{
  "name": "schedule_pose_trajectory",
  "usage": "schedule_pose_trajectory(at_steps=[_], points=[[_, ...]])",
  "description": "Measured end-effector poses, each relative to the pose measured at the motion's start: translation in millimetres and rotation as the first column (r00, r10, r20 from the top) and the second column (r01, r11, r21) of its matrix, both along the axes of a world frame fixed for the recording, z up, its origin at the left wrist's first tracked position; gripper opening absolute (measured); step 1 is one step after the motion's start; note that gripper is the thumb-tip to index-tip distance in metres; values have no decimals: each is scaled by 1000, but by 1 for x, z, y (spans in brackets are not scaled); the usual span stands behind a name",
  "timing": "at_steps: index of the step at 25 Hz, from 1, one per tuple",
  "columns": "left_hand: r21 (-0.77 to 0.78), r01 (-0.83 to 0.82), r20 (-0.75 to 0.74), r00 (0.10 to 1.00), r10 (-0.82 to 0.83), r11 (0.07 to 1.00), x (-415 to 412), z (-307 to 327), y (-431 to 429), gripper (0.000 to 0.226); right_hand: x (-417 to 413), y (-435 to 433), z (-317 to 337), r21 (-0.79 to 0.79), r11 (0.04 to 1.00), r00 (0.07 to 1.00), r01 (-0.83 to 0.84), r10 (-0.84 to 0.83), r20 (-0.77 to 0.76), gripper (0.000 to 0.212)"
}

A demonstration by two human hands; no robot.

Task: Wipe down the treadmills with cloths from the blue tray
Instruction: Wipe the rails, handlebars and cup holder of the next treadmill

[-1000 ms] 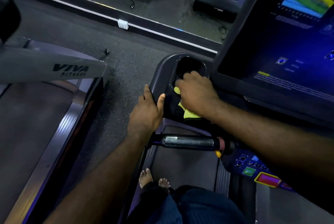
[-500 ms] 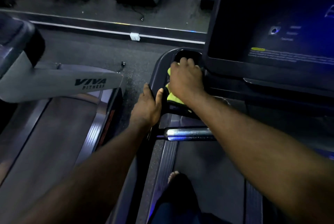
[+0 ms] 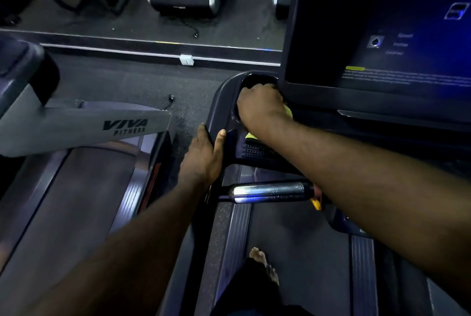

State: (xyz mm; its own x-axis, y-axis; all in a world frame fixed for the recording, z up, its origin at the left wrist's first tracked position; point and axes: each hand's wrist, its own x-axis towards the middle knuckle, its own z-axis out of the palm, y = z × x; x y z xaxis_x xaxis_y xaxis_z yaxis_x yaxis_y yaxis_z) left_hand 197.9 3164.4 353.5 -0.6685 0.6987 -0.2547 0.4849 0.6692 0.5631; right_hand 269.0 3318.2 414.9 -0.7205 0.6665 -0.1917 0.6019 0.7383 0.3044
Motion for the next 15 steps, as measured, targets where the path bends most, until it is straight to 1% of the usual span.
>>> schedule_pose_trajectory(at_steps=[1, 2, 3, 4, 5, 6, 7, 8, 9, 10, 11, 12, 13, 14, 15], points=[[17, -6, 14, 1000, 6, 1000, -1, -1, 1, 83, 3, 3, -4, -23, 1000, 993, 5, -8, -114, 30], [28, -6, 33, 999, 5, 1000, -2, 0, 0, 81, 12, 0, -10, -10, 1000, 975, -13, 11, -222, 28], [41, 4, 53, 999, -6, 999, -1, 1, -1, 78, 28, -7, -21, 54, 998, 947, -44, 59, -315, 30], [54, 13, 71, 997, -17, 998, 0, 2, -1, 77, 47, -15, -35, 140, 984, 892, -107, 157, -425, 34], [65, 12, 84, 996, -18, 998, 0, 3, -1, 75, 67, -21, -48, 155, 960, 810, -234, 281, -515, 40], [71, 4, 94, 995, -11, 997, -1, 3, -1, 74, 85, -23, -58, 95, 897, 723, -431, 406, -559, 46], [72, -3, 106, 994, -5, 997, -2, 2, -1, 74, 101, -17, -60, -29, 758, 631, -652, 521, -575, 48], [76, -6, 114, 993, -3, 997, -3, 3, -1, 74, 109, -7, -52, -180, 582, 576, -793, 621, -531, 48], [82, -5, 115, 993, -4, 997, -2, 3, -2, 74, 109, 6, -40, -287, 452, 536, -844, 718, -444, 46], [89, -6, 115, 993, -5, 996, -2, 3, -3, 75, 102, 18, -30, -317, 395, 495, -862, 788, -365, 45], [96, -7, 119, 993, -4, 995, -2, 3, -3, 76, 93, 26, -25, -286, 388, 470, -876, 817, -333, 45], [98, -9, 128, 992, -4, 995, -2, 3, -3, 77, 83, 30, -24, -244, 396, 462, -885, 809, -364, 44], [97, -10, 141, 990, -3, 995, -3, 1, -3, 78, 72, 27, -30, -251, 409, 480, -877, 766, -428, 41], [95, -10, 150, 989, -4, 995, -4, 1, -4, 78, 63, 19, -37, -295, 408, 503, -864, 720, -477, 38], [98, -7, 154, 988, -9, 995, -4, 0, -4, 78, 54, 6, -47, -367, 378, 521, -850, 704, -483, 34]])
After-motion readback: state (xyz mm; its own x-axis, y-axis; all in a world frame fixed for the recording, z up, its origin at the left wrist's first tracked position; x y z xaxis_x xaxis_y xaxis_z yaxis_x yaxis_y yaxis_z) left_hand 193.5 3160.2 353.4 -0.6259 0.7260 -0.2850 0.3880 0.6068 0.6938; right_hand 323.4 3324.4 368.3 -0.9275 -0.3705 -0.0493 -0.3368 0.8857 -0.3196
